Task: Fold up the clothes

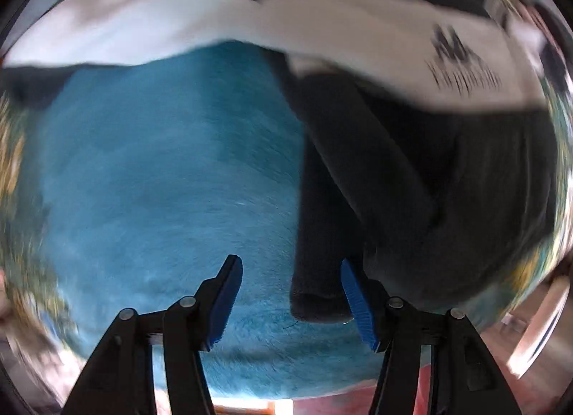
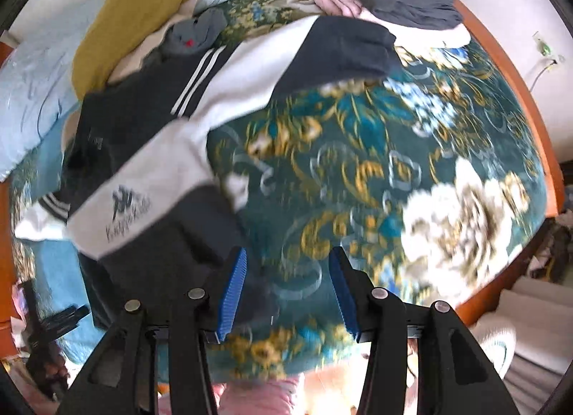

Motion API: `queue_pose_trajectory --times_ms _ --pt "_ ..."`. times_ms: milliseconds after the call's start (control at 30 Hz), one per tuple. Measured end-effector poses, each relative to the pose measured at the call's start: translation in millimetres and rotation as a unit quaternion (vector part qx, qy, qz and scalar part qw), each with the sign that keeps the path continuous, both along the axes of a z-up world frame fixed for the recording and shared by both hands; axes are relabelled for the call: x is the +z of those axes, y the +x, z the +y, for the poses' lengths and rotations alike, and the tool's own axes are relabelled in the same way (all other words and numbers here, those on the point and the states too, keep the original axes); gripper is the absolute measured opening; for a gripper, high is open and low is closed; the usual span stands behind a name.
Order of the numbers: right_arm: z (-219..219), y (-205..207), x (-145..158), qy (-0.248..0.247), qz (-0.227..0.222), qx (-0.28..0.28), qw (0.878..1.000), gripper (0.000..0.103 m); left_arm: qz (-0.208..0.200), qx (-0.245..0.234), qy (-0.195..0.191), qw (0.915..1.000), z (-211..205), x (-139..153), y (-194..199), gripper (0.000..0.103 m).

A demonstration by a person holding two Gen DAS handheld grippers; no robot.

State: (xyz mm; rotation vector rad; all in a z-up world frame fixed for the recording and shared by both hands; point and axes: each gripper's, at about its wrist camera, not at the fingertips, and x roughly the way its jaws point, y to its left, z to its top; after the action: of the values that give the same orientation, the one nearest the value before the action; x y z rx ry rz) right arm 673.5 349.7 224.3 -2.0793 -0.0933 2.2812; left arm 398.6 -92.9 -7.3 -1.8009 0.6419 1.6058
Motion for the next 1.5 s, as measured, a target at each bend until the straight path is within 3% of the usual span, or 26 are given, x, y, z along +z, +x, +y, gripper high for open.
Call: queue_pose_trajectory --times_ms 100,167,200,233,300,333,367,400,433,467,533,600,667,733,800,867,1033,1133,1267,1300,1333,1433,1500 --pt "-2.8 26.6 7.1 0.014 -0.008 -0.007 1.0 0.049 0.003 -0.011 0.014 0.9998 -1.5 -8.6 5.5 0.06" --pt "-4.6 41.0 9.6 0.021 -0.013 -0.015 1.0 0.049 -0.033 0.014 0.029 0.9989 -4.6 -17.8 2.4 0.058" --pt "-5.5 48.2 10.8 0.024 -0.015 -0.019 0.999 0.049 -0.051 0.029 0.035 0.9976 -6.5 -22.1 0.3 0.036" --pt "-6.9 54.4 12.3 0.028 -0.017 -0.021 0.999 0.049 -0.069 0.045 0.042 0.9957 -8.4 -26.5 -1.9 0.021" --pt "-11.6 60.4 16.4 0.035 -0.017 -0.013 0.999 0.049 -0.114 0.093 0.074 0.9864 -16.0 -22.1 -10.2 0.007" --pt "-14.3 62.3 18.8 0.036 -0.015 -0.01 0.999 0.049 -0.137 0.113 0.099 0.9792 -20.1 -17.0 -14.2 0.007" --pt "-17.1 63.6 21.7 0.035 -0.011 -0.007 0.999 0.049 -0.171 0.141 0.155 0.9628 -31.5 -2.7 -19.8 0.007" --pt "-19.6 64.4 23.9 0.033 -0.008 -0.004 0.999 0.049 -0.205 0.168 0.211 0.941 -43.1 11.8 -25.5 0.007" --pt "-22.0 64.5 25.2 0.03 -0.005 -0.002 1.0 0.049 -0.238 0.2 0.274 0.9102 -60.7 26.5 -30.9 0.007" --pt "-24.7 64.4 25.8 0.026 -0.003 0.001 1.0 0.049 -0.247 0.223 0.316 0.8883 -82.4 39.2 -35.3 0.007" --pt "-29.4 64.9 23.2 0.021 -0.003 0.009 1.0 0.049 -0.208 0.232 0.27 0.9114 -107.1 31.1 -37.6 0.007" --pt "-34.5 66.8 17.2 0.015 -0.01 0.011 1.0 0.049 -0.197 0.245 0.195 0.929 -118.7 -0.4 -36.2 0.007" --pt "-40.9 69.9 12.3 0.011 -0.018 0.016 1.0 0.049 -0.195 0.264 0.132 0.9354 -127.1 -33.5 -32.4 0.009" --pt "-48.2 73.4 12.8 0.008 -0.019 0.029 0.999 0.049 -0.195 0.283 0.102 0.9334 -129.2 -46.0 -30.8 0.017" --pt "-53.7 74.2 16.4 0.012 -0.015 0.048 0.999 0.049 -0.188 0.296 0.099 0.9312 -129.6 -39.8 -31.9 0.025" --pt "-53.4 74.1 19.6 0.015 -0.013 0.054 0.998 0.049 -0.153 0.278 0.103 0.9427 -128.4 -18.8 -29.9 0.033" --pt "-40.9 76.0 16.4 0.014 -0.023 0.029 0.999 0.049 -0.085 0.154 0.135 0.9751 -101.1 14.7 -9.7 0.047" --pt "-41.2 80.2 12.5 0.015 -0.033 0.028 0.999 0.049 -0.105 0.12 0.114 0.9806 -78.4 -6.1 3.6 0.052" --pt "-44.7 86.0 14.3 0.02 -0.037 0.041 0.998 0.049 -0.112 0.129 0.091 0.9811 -66.0 -23.4 4.0 0.047" --pt "-44.3 86.6 14.8 0.02 -0.037 0.04 0.998 0.049 -0.11 0.13 0.093 0.9811 -64.6 -22.2 5.0 0.019" --pt "-43.0 87.1 14.7 0.02 -0.036 0.037 0.998 0.049 -0.112 0.128 0.098 0.9805 -65.7 -16.0 5.7 0.007" --pt "-40.1 87.9 13.4 0.016 -0.036 0.025 0.999 0.049 -0.121 0.124 0.114 0.9783 -69.4 2.9 7.8 0.007" --pt "-39.6 85.6 13.7 0.007 -0.03 0.024 0.999 0.049 -0.142 0.171 0.196 0.955 -98.1 38.2 -5.4 0.007"
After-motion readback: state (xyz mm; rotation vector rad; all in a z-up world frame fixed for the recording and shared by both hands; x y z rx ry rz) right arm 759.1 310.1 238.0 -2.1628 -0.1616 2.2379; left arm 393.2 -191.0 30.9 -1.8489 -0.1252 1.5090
